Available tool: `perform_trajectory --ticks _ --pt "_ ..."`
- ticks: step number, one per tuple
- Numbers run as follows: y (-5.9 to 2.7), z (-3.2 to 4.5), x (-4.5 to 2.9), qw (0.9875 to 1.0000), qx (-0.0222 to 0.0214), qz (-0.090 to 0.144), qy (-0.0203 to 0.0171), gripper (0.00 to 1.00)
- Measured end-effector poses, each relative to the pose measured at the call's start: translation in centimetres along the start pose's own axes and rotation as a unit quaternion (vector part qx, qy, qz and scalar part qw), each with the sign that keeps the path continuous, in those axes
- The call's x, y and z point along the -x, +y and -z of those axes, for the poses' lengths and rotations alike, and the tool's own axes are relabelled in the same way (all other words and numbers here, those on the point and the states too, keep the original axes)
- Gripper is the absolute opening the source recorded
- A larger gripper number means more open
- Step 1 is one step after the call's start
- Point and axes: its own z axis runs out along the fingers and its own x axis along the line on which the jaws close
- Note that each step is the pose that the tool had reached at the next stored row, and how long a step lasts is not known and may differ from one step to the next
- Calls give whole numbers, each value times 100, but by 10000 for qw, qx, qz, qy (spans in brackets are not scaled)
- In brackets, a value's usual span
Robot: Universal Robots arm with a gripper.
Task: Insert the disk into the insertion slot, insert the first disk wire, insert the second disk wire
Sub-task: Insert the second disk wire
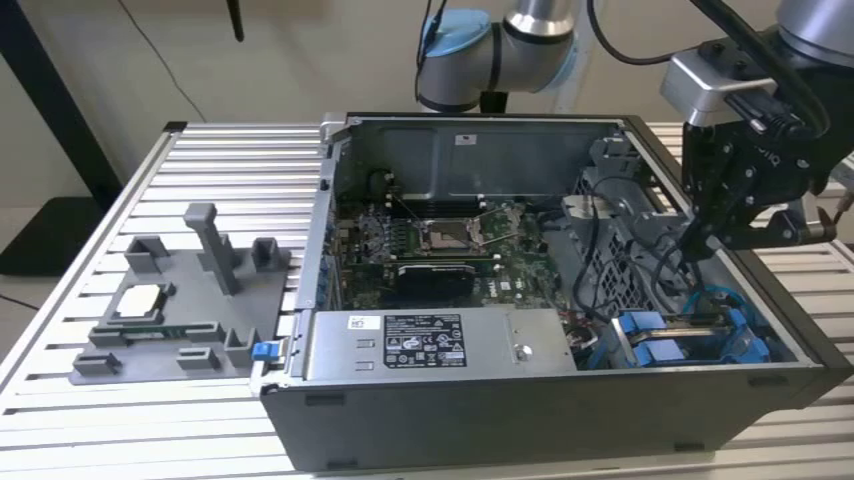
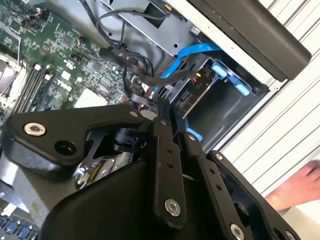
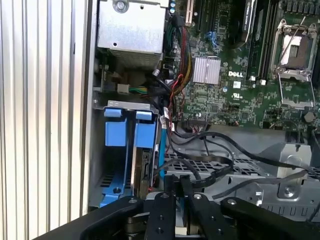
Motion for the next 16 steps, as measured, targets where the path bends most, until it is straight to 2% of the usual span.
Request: perform_trajectory --ticks 9,16 --pt "6 5 -56 10000 0 0 2 0" --pt "36 -44 -60 10000 8 2 44 0"
